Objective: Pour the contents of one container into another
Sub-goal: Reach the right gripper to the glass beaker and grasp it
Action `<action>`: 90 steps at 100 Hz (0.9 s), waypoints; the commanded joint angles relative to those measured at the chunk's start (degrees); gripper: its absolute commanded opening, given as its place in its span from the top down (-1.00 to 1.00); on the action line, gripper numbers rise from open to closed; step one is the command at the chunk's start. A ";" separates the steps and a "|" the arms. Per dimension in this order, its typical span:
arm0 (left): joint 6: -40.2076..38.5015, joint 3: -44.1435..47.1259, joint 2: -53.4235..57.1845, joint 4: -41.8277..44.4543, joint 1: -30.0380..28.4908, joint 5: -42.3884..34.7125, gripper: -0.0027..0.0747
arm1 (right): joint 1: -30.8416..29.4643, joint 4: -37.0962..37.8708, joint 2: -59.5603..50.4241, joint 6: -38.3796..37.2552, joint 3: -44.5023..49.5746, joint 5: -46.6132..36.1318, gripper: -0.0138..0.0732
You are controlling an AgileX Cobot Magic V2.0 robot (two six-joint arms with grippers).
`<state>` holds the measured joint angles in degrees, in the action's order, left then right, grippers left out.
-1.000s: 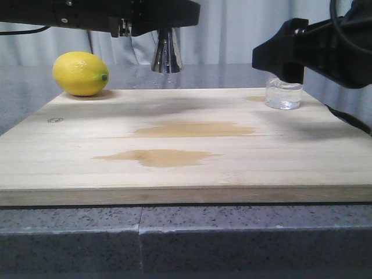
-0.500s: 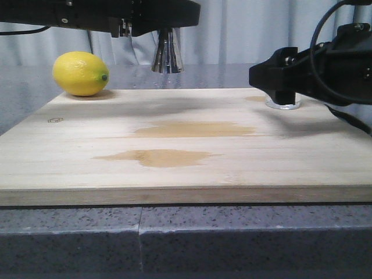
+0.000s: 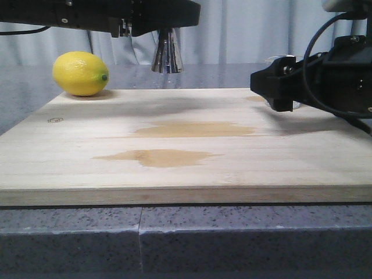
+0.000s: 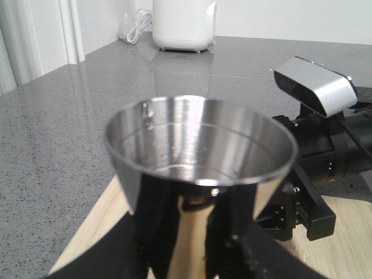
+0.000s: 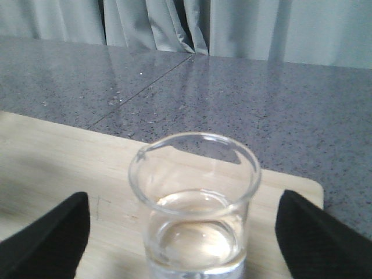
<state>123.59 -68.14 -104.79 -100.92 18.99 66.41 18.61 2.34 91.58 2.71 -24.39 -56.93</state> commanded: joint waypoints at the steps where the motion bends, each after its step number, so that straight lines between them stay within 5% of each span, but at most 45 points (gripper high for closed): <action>1: -0.39 -1.75 3.27 -5.08 0.52 5.57 0.42 | -0.40 -0.23 -1.45 0.85 -1.07 -5.01 -0.49; 54: -0.39 -1.75 3.27 -5.08 0.52 5.57 0.42 | -0.40 -0.23 -1.45 2.01 -1.07 -4.46 -0.38; 73: -0.39 -1.75 3.27 -5.08 0.52 5.57 0.42 | -0.40 -0.23 -1.45 2.01 -1.07 -4.08 -0.09; 90: -0.39 -1.75 3.27 -5.08 0.52 5.57 0.42 | -0.40 -0.23 -1.45 2.01 -1.07 -3.95 -0.03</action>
<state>123.59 -68.14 -104.79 -100.92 18.99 66.41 18.52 2.18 91.58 4.24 -24.39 -56.96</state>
